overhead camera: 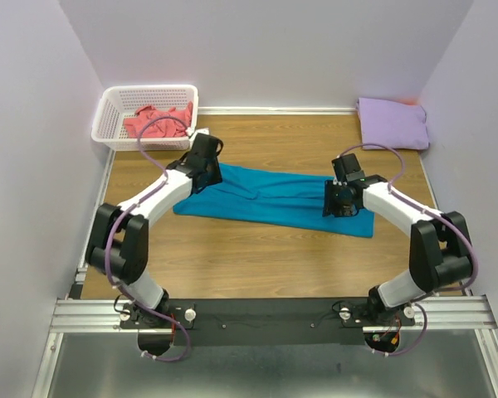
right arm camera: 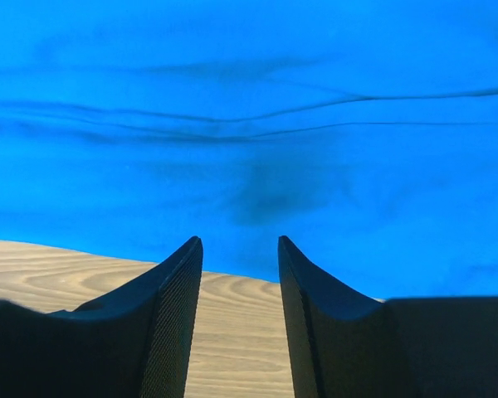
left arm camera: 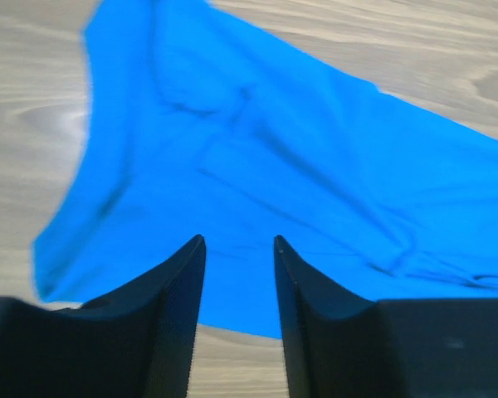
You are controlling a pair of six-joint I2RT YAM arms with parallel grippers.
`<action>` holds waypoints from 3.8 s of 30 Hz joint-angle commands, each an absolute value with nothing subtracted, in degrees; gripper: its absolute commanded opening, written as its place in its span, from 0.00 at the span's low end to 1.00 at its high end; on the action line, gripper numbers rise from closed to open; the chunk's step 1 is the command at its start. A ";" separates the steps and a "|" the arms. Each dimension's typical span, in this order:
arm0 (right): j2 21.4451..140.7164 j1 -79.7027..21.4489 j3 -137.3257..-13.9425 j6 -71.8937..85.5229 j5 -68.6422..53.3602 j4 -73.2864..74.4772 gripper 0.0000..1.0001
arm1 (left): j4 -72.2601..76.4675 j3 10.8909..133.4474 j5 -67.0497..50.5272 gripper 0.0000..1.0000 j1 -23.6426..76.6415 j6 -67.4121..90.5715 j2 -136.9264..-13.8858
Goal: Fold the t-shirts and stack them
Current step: Fold the tshirt
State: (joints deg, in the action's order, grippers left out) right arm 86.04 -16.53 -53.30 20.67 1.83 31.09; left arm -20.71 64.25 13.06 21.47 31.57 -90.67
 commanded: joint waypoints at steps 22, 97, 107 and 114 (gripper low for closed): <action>90.26 -30.83 -43.16 26.10 -15.55 38.06 0.48 | -20.83 87.79 9.41 0.41 25.05 26.30 -126.82; 99.15 -45.18 -64.95 10.11 9.32 32.69 0.00 | -15.29 73.39 7.82 0.59 26.10 21.36 -95.80; 98.79 -45.17 -62.93 9.40 4.22 33.31 0.01 | -14.41 70.84 7.21 0.59 26.10 21.62 -96.42; 98.97 -45.17 -62.93 9.75 3.08 33.49 0.20 | -13.80 71.01 5.80 0.59 26.19 21.88 -97.82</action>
